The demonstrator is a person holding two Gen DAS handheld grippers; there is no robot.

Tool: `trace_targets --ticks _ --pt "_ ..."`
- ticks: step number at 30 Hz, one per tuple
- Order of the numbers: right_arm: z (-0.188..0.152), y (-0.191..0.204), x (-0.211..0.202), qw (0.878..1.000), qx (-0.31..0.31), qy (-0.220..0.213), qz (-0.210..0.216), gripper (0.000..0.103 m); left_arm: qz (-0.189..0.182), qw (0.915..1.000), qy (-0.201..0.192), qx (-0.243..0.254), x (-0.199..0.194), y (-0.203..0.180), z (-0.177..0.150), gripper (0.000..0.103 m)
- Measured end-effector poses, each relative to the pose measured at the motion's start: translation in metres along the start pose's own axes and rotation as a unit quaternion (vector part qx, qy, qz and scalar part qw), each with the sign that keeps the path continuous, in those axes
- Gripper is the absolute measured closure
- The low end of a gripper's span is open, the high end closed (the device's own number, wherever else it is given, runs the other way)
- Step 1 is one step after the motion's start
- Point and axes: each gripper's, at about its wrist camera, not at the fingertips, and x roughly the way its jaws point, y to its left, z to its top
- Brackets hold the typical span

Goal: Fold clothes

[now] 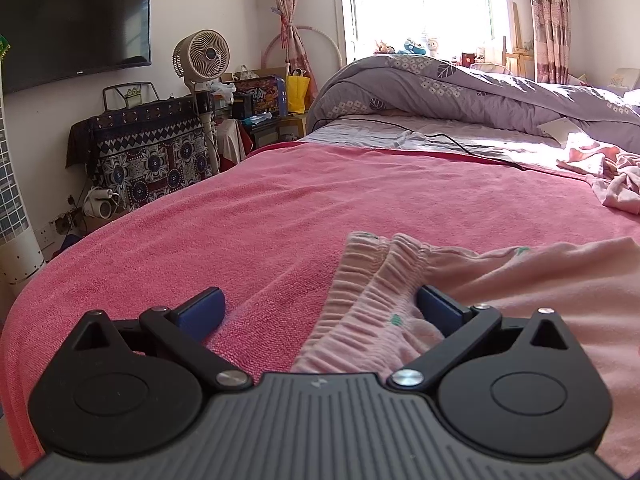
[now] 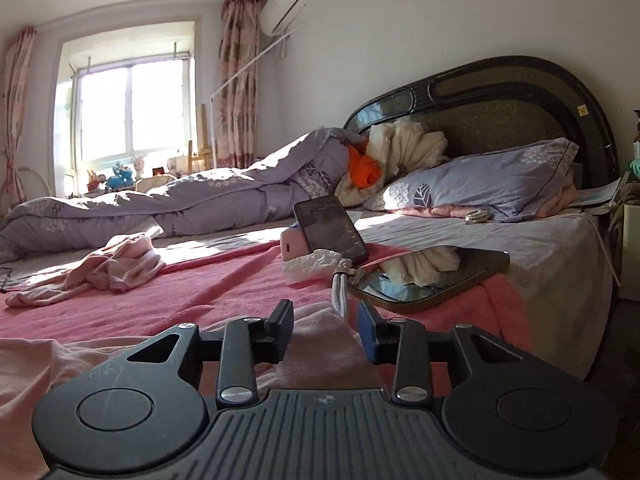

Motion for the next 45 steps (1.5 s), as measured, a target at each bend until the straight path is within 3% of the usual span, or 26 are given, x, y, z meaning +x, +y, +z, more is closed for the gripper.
trace_targets --ticks 1,3,5,6,14,19,21,24,29,32,34,37,39,41,43,45 --pt "0.000 0.000 0.002 1.000 0.001 0.006 0.003 0.055 0.000 1.0000 0.000 0.000 0.000 0.000 0.000 0.000" --pt "-0.003 0.003 0.005 1.000 -0.011 0.024 0.016 0.065 0.000 1.0000 -0.001 0.000 0.000 0.000 -0.001 0.000" --pt "-0.003 0.008 0.002 0.999 -0.027 0.023 0.021 0.091 0.000 1.0000 -0.002 0.000 0.000 0.000 -0.001 0.000" --pt "-0.001 0.011 -0.002 0.999 -0.034 0.016 0.016 0.093 0.000 1.0000 -0.002 0.000 0.000 0.000 -0.001 0.000" --pt "0.021 0.024 -0.009 0.994 -0.096 -0.056 0.006 0.093 0.001 1.0000 -0.005 0.001 -0.001 0.000 -0.001 0.000" --pt "0.005 0.020 0.043 0.993 -0.111 0.031 -0.020 0.093 0.001 1.0000 -0.007 0.001 -0.001 0.000 -0.001 0.000" --pt "0.007 0.019 0.049 0.993 -0.111 0.038 -0.021 0.092 0.001 1.0000 -0.008 0.002 -0.001 0.000 -0.001 0.000" --pt "0.007 0.022 0.053 0.989 -0.132 0.053 -0.037 0.082 0.001 1.0000 -0.009 0.001 -0.001 0.000 -0.001 0.000" --pt "0.015 0.025 0.039 0.983 -0.168 0.048 -0.063 0.051 0.000 0.9999 -0.010 0.001 -0.001 0.001 -0.001 0.000" --pt "0.024 0.026 0.027 0.982 -0.175 0.039 -0.061 0.049 0.000 0.9999 -0.012 0.000 -0.001 0.001 -0.002 0.000" --pt "0.030 0.031 0.012 0.985 -0.164 0.028 -0.035 0.049 0.002 0.9999 -0.013 0.001 -0.002 0.000 -0.002 0.000" --pt "0.029 0.046 -0.016 0.987 -0.149 0.018 0.052 0.048 0.002 0.9999 -0.014 0.002 -0.002 -0.001 -0.001 0.000" --pt "0.022 0.063 -0.032 0.979 -0.147 0.023 0.136 0.047 0.001 0.9999 -0.014 0.001 -0.001 -0.002 0.000 0.000" --pt "0.008 0.083 -0.044 0.962 -0.155 0.040 0.219 0.047 0.002 0.9999 -0.015 0.002 -0.001 -0.003 0.000 0.000" --pt "-0.007 0.098 -0.047 0.949 -0.193 0.057 0.241 0.047 0.002 0.9999 -0.016 0.002 -0.001 -0.003 0.000 0.000" --pt "-0.019 0.101 -0.043 0.947 -0.226 0.071 0.216 0.047 0.001 0.9999 -0.015 0.002 -0.001 -0.004 -0.001 0.000"
